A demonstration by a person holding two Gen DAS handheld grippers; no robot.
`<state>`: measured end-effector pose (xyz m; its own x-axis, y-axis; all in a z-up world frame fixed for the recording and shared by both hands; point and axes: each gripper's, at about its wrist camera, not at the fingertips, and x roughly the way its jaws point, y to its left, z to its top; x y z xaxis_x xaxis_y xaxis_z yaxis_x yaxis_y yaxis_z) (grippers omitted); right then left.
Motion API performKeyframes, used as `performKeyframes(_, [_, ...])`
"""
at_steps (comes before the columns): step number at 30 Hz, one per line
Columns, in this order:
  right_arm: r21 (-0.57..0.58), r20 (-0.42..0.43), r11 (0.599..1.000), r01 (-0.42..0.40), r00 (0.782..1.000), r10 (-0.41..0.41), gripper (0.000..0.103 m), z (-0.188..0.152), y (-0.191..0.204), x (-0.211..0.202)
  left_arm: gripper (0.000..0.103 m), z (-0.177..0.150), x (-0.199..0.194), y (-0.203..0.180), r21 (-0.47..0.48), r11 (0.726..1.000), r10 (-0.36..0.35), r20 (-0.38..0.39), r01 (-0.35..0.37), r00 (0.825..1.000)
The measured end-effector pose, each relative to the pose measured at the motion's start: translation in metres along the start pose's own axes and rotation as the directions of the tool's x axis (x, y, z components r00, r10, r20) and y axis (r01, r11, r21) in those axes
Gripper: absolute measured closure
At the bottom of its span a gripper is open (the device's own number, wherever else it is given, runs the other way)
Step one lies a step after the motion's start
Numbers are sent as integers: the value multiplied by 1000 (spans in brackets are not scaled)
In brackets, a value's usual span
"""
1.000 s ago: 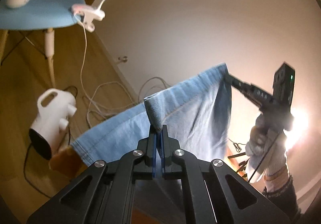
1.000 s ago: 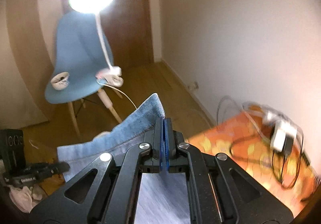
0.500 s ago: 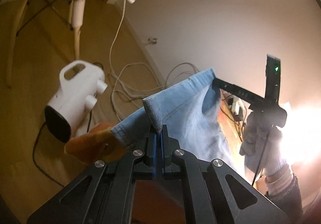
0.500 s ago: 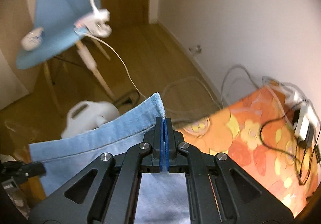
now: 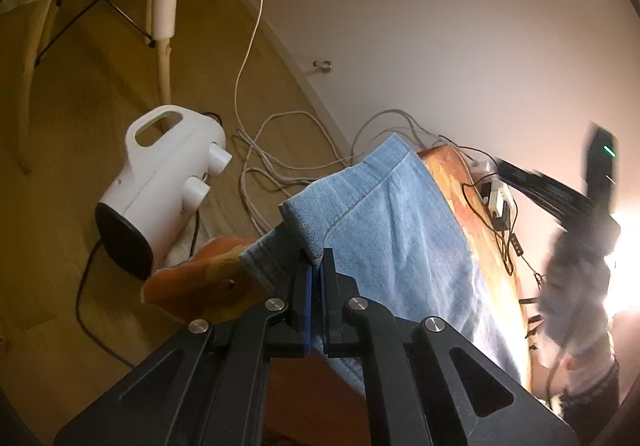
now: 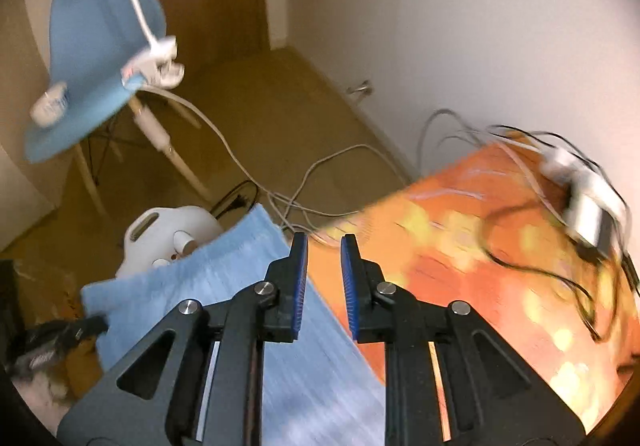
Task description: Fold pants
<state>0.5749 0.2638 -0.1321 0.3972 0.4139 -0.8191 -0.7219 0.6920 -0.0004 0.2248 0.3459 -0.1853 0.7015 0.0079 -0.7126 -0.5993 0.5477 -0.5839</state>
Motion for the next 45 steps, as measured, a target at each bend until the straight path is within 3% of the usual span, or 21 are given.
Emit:
performKeyframes(8, [188, 52, 979, 80, 994, -91, 85, -86, -86, -139, 94, -1, -13, -7, 47, 997, 67, -15, -66, 998])
performKeyframes(12, [273, 62, 952, 136, 985, -158, 62, -139, -123, -204, 90, -3, -33, -13, 61, 994, 90, 5, -90, 996])
performKeyframes(15, [332, 62, 925, 183, 975, -215, 62, -180, -147, -251, 90, -7, -44, -25, 88, 992, 85, 15, -86, 996])
performKeyframes(22, [437, 31, 856, 276, 946, -321, 60, -270, -185, -334, 89, -34, -60, -87, 216, 976, -22, -35, 29, 999])
performKeyframes(25, [485, 13, 818, 310, 932, -361, 57, -303, -198, -364, 74, -51, -60, -119, 271, 958, -77, -85, 97, 993])
performKeyframes(30, [582, -36, 728, 363, 906, -422, 52, -359, -228, -409, 72, -92, -47, -178, 367, 902, -153, -221, 228, 963])
performKeyframes(33, [644, -59, 671, 367, 898, -435, 46, -391, -253, -432, 58, -118, -37, -209, 420, 861, -170, -294, 287, 941])
performKeyframes(36, [689, -85, 618, 378, 889, -449, 43, -416, -279, -447, 57, -148, -28, -243, 486, 811, -157, -357, 327, 921])
performKeyframes(39, [752, -102, 557, 352, 898, -428, 42, -442, -309, -455, 57, -177, -19, -271, 551, 761, -129, -389, 342, 912])
performKeyframes(45, [889, -116, 381, 252, 931, -346, 42, -466, -368, -432, 57, -228, -3, -311, 663, 657, -60, -428, 358, 902])
